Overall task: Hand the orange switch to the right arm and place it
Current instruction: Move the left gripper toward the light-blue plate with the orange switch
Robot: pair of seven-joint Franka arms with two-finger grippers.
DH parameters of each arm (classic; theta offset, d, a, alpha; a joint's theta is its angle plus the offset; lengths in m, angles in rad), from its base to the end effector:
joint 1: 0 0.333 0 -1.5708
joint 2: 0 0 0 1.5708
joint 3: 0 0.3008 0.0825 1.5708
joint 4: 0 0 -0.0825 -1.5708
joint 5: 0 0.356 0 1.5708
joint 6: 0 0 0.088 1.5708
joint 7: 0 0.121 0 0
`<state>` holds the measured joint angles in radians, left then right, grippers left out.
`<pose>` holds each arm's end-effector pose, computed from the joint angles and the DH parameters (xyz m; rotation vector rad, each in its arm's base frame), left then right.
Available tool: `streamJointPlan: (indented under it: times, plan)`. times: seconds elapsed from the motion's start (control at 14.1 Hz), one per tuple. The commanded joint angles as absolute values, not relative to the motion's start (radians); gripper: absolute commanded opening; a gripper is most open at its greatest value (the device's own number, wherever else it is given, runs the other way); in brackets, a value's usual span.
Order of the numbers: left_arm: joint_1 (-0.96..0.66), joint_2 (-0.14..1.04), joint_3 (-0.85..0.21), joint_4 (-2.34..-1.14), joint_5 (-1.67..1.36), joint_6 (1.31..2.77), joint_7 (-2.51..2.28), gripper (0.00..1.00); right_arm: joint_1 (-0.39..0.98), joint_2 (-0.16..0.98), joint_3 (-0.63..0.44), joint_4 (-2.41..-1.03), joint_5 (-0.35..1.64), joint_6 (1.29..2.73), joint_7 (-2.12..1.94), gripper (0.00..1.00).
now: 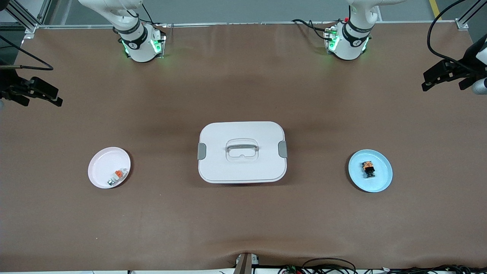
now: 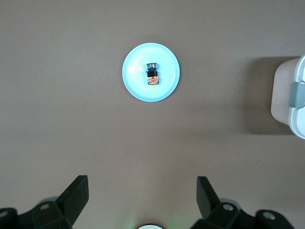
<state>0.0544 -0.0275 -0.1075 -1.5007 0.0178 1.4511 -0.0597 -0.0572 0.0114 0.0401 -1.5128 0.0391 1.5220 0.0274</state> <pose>0.5052 -0.0254 0.6298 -3.1195 -0.0134 0.0328 0.5254 -0.0042 0.6107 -3.1014 0.0661 0.0037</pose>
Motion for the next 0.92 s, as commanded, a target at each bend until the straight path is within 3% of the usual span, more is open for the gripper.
streamJointPlan:
  times: [0.0,0.43,0.85]
  plan:
    - [0.055,-0.038,-0.114,-1.505,0.025,1.431,-0.057,1.00,-0.057,-0.008,0.043,-1.534,0.035,1.535,0.023,1.00]
    - [0.063,-0.018,-0.112,-1.503,0.025,1.431,-0.055,1.00,-0.057,-0.008,0.043,-1.543,0.035,1.540,0.023,1.00]
    - [0.058,0.109,-0.112,-1.514,0.046,1.526,0.050,1.00,-0.061,-0.011,0.041,-1.566,0.037,1.569,0.023,1.00]
